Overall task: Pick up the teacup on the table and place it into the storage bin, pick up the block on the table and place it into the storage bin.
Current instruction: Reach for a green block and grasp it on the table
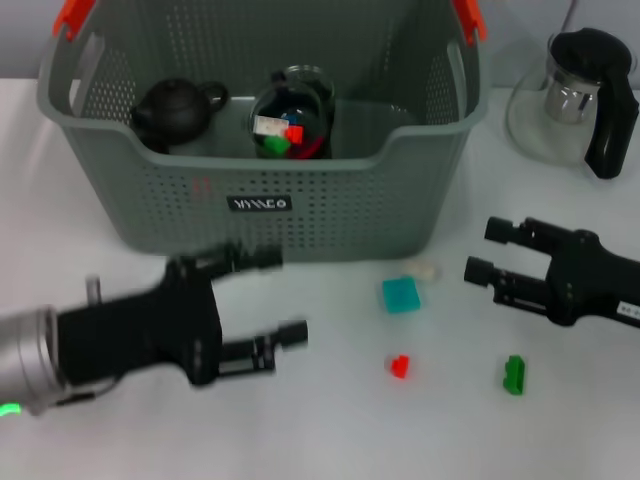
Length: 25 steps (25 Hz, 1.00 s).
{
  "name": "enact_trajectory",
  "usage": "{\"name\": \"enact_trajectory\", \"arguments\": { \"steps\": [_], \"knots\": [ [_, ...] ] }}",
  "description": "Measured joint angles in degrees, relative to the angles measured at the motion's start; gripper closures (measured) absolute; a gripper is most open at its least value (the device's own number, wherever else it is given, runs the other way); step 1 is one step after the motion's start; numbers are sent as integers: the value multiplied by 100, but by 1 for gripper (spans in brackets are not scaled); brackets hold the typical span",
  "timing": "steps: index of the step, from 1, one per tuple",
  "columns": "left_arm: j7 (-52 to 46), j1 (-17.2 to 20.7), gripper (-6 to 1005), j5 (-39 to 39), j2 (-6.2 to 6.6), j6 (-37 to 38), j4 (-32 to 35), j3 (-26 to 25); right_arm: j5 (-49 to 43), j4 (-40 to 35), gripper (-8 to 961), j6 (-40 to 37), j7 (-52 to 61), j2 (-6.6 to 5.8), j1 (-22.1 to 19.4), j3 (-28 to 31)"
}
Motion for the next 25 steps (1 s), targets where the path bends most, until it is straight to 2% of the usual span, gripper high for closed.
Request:
{"name": "enact_trajectory", "arguments": {
  "steps": [3,7,13,18,22,25],
  "knots": [
    [251,166,186,372,-24,-66,27,-47,-124,-175,192,-191,213,-21,-24,-35],
    [277,216,187,851,-8,-73,146,-315,-729,-751,192,-375,953,-27,-25,-43],
    [336,161,188,906,14,-71,71,-942,-2170,-2288,193,-774,2621,42,157,-179],
    [344,53,188,914,26,-69,-90,-1227,-3031,-3136,193,-1053,3527,12,602,-654],
    [350,38,188,840,17,-74,-193,-1274,-3659,-3312,192,-1099,3902,-1,1072,-1073],
    [351,38,188,788,5,-80,-255,-1353,-4103,-3319,192,-1081,3969,45,1368,-1421]
  ]
}}
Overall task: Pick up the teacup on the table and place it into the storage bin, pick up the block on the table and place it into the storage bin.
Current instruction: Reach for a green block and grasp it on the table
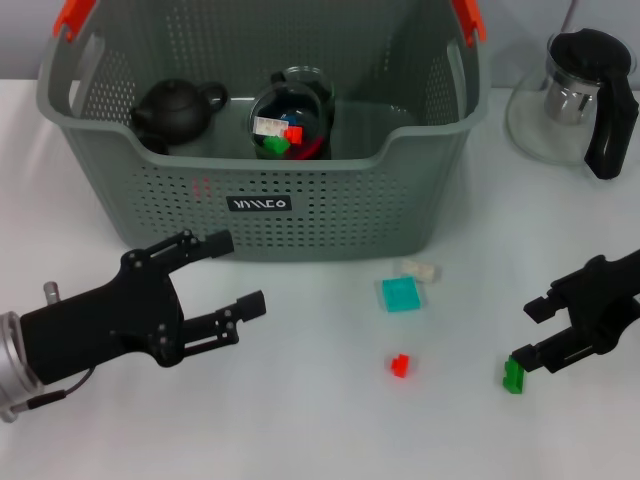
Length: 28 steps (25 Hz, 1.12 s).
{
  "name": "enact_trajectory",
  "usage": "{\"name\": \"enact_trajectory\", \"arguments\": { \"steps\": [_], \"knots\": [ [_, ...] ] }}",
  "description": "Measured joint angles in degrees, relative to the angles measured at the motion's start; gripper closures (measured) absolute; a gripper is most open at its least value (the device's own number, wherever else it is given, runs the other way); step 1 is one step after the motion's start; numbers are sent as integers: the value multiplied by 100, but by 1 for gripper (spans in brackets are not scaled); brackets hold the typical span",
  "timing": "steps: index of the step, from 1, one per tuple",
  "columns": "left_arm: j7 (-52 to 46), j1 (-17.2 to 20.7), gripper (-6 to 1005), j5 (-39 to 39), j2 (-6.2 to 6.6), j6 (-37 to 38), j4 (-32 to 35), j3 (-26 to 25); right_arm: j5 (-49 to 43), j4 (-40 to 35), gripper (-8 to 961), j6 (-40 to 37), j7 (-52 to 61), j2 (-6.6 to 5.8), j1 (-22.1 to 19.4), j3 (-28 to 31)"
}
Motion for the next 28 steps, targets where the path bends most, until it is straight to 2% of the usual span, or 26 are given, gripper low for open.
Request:
{"name": "enact_trajectory", "arguments": {
  "steps": [5,10,15,28],
  "knots": [
    [3,13,188,-100,-5,14,-97,-121,-288,81,192,237,230,56,207,-634],
    [6,42,188,-149,-19,-5,-183,-123,-287,131,193,574,618,72,156,-1521],
    [13,37,188,-8,-22,62,-220,33,-285,266,193,847,906,96,144,-2161],
    [18,38,188,44,-22,71,-236,33,-331,306,193,1295,1030,90,114,-2560]
  ]
}}
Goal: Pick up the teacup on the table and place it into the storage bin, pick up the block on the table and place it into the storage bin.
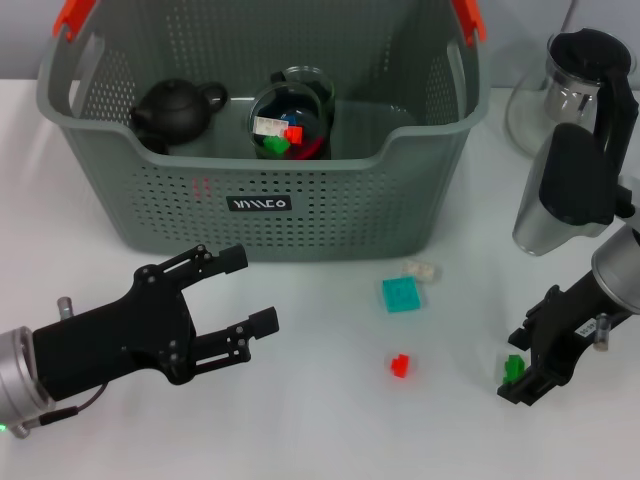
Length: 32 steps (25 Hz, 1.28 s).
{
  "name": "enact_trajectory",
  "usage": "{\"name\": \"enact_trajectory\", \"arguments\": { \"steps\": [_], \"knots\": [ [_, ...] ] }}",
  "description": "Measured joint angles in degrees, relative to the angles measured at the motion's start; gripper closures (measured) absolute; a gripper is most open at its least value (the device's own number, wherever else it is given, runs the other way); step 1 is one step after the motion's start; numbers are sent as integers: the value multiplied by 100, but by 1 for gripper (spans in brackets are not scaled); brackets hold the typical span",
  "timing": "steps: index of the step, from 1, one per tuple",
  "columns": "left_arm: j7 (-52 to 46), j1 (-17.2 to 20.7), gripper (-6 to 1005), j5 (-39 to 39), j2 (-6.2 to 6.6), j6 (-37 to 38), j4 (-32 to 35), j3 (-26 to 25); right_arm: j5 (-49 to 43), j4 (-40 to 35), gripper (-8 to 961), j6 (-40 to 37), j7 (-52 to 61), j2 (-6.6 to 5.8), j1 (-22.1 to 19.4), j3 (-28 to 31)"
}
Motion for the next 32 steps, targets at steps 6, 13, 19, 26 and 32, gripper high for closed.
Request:
{"name": "enact_trajectory", "arguments": {
  "steps": [6,13,19,26,32],
  "knots": [
    [-5,5,188,-7,0,-11,-1,-12,14,94,221,144,8,5,27,-200],
    [-12,6,188,-6,0,-20,-1,-61,4,128,269,196,27,5,54,-263],
    [-12,6,188,-6,0,-54,-1,-62,-5,151,310,208,31,0,46,-469],
    [-11,9,188,-6,0,-100,-6,-62,18,128,487,224,74,5,42,-516],
    [-13,34,188,-5,0,-113,-9,-73,516,-420,521,-27,-78,-32,-138,-125]
  ]
}}
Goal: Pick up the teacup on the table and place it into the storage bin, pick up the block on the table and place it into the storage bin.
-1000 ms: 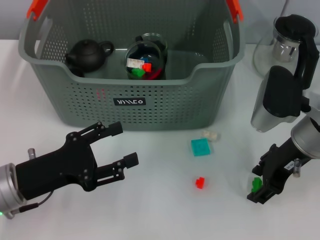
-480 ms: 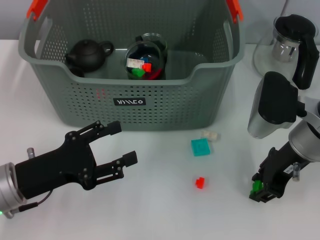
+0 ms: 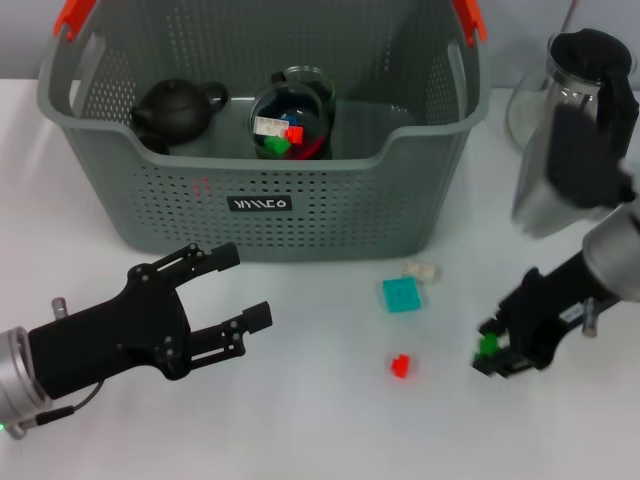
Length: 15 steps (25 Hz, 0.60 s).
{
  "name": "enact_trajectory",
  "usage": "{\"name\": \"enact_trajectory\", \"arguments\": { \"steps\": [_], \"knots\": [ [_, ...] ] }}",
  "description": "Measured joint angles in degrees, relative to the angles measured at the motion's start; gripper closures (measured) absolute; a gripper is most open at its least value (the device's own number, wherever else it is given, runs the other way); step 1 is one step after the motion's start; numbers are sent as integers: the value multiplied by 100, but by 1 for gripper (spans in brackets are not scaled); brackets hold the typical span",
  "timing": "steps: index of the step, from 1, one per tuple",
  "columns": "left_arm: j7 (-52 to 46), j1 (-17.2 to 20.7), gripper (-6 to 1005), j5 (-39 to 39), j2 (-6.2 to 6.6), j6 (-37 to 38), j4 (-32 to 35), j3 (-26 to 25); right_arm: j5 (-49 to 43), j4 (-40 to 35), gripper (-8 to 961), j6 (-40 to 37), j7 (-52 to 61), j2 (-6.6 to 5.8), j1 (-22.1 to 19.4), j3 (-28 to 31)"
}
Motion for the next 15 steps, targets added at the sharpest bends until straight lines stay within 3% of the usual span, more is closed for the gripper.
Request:
{"name": "enact_trajectory", "arguments": {
  "steps": [5,9,12,15],
  "knots": [
    [1,14,188,0,0,-7,0,-127,1381,-588,520,-840,-927,-20,-238,1500],
    [3,21,188,-1,0,-6,-1,-155,2733,-451,520,-1530,-1724,-41,-352,2820],
    [3,16,188,-7,0,-11,0,-156,3683,-158,519,-1743,-2151,-31,-468,3392],
    [3,-13,188,-13,0,-13,0,-156,4556,140,519,-1600,-2292,-9,-505,3570]
  ]
}}
